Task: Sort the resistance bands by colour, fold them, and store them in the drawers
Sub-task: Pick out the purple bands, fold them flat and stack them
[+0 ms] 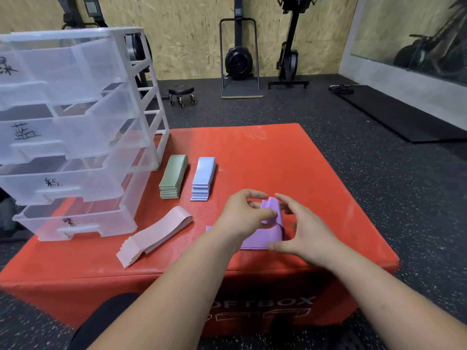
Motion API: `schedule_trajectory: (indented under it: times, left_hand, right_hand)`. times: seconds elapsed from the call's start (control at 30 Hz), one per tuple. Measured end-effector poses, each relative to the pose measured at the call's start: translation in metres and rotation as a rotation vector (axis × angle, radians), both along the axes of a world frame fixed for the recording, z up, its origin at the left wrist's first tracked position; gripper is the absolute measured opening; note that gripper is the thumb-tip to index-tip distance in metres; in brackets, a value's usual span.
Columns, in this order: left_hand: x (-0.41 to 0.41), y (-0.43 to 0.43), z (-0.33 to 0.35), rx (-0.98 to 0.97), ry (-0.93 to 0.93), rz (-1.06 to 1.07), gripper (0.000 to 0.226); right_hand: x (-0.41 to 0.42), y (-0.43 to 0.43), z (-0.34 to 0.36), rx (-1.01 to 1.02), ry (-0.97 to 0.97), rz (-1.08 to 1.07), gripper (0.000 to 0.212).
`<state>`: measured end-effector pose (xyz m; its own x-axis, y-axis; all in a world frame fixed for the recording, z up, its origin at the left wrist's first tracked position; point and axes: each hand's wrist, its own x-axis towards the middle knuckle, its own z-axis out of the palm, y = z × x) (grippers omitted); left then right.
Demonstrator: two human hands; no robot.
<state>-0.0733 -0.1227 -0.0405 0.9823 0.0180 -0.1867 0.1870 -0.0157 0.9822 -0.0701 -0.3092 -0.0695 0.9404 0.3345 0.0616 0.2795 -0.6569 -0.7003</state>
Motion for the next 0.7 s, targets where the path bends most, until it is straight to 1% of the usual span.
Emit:
schedule_trajectory:
  times: [0.07, 0.17, 0.23, 0.33, 0.43, 0.53, 0.57, 0.63, 0.7]
  left_hand:
    - [-0.002, 0.010, 0.008, -0.019, -0.008, 0.002, 0.040]
    - [-0.007, 0.032, 0.017, -0.042, -0.013, 0.054, 0.038]
    - [-0.010, 0.050, 0.017, -0.024, -0.013, 0.103, 0.035]
    - [-0.018, 0.080, 0.012, 0.036, -0.003, 0.181, 0.030]
    - [-0.025, 0.107, 0.001, 0.124, 0.025, 0.260, 0.031]
    - [-0.032, 0.124, -0.015, 0.299, 0.062, 0.321, 0.035]
    - [-0.033, 0.127, -0.020, 0.400, 0.062, 0.324, 0.037]
    - [-0.037, 0.130, -0.028, 0.643, 0.044, 0.261, 0.036]
    - [-0.039, 0.128, -0.036, 0.832, -0.039, 0.214, 0.033]
  right_hand:
    - [0.001, 0.010, -0.004, -0.019, 0.012, 0.049, 0.122]
    - [0.006, 0.024, -0.007, -0.005, 0.013, 0.072, 0.114]
    - [0.011, 0.033, -0.009, -0.032, 0.003, 0.096, 0.109]
    - [0.015, 0.045, -0.012, -0.114, -0.002, 0.140, 0.105]
    - [0.016, 0.056, -0.016, -0.247, -0.038, 0.195, 0.102]
    - [0.019, 0.061, -0.019, -0.362, -0.098, 0.235, 0.097]
    - [0.021, 0.061, -0.019, -0.369, -0.097, 0.243, 0.095]
    - [0.023, 0.060, -0.018, -0.365, -0.088, 0.254, 0.090]
    - [0.025, 0.057, -0.020, -0.361, -0.088, 0.269, 0.083]
